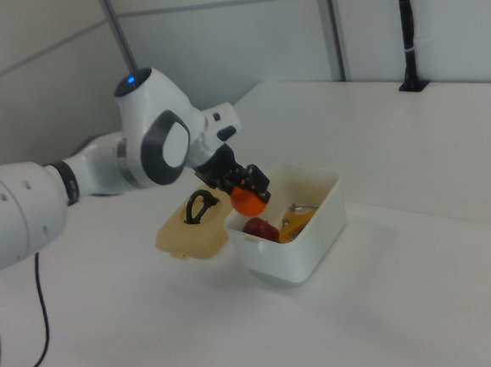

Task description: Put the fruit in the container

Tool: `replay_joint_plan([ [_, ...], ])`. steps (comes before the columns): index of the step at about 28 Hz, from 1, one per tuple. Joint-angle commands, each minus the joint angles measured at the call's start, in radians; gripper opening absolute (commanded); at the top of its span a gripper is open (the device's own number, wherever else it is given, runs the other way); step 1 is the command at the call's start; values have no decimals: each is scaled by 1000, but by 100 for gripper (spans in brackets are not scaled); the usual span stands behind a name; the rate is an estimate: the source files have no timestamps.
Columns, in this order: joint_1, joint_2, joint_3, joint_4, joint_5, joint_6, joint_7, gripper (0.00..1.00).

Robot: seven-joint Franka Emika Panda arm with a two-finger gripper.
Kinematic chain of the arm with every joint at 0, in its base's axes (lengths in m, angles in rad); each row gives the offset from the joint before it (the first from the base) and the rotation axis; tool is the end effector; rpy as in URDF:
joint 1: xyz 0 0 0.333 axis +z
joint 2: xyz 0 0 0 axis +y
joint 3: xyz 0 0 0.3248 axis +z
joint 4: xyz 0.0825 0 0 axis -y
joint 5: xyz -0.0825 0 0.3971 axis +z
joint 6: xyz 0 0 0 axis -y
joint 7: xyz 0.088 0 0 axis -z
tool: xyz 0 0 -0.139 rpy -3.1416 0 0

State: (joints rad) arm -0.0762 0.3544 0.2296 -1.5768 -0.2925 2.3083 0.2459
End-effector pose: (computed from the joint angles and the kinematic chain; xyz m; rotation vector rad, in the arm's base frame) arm 0.7195 0.0785 0.4559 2.9806 0.0489 0.6263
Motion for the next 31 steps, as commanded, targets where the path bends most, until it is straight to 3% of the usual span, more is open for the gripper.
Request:
replay_joint_plan([
  [1, 1, 87, -1, 27, -65, 118, 119, 31],
  [2, 1, 92, -1, 26, -68, 129, 127, 37],
  [3, -1, 95, -1, 26, -68, 134, 131, 50],
  [4, -1, 97, -1, 26, -66, 135, 138, 71],
  [5, 1, 97, -1, 26, -68, 135, 151, 100],
  [12, 1, 71, -1, 14, -57, 103, 176, 100],
  [19, 1, -14, 2, 8, -33, -157, 176, 100],
  [25, 1, -127, -1, 8, 97, -445, 127, 100],
  [28, -2, -170, -6, 8, 136, -550, 81, 100],
  [31, -2, -230, -42, 8, 183, -650, 33, 100],
])
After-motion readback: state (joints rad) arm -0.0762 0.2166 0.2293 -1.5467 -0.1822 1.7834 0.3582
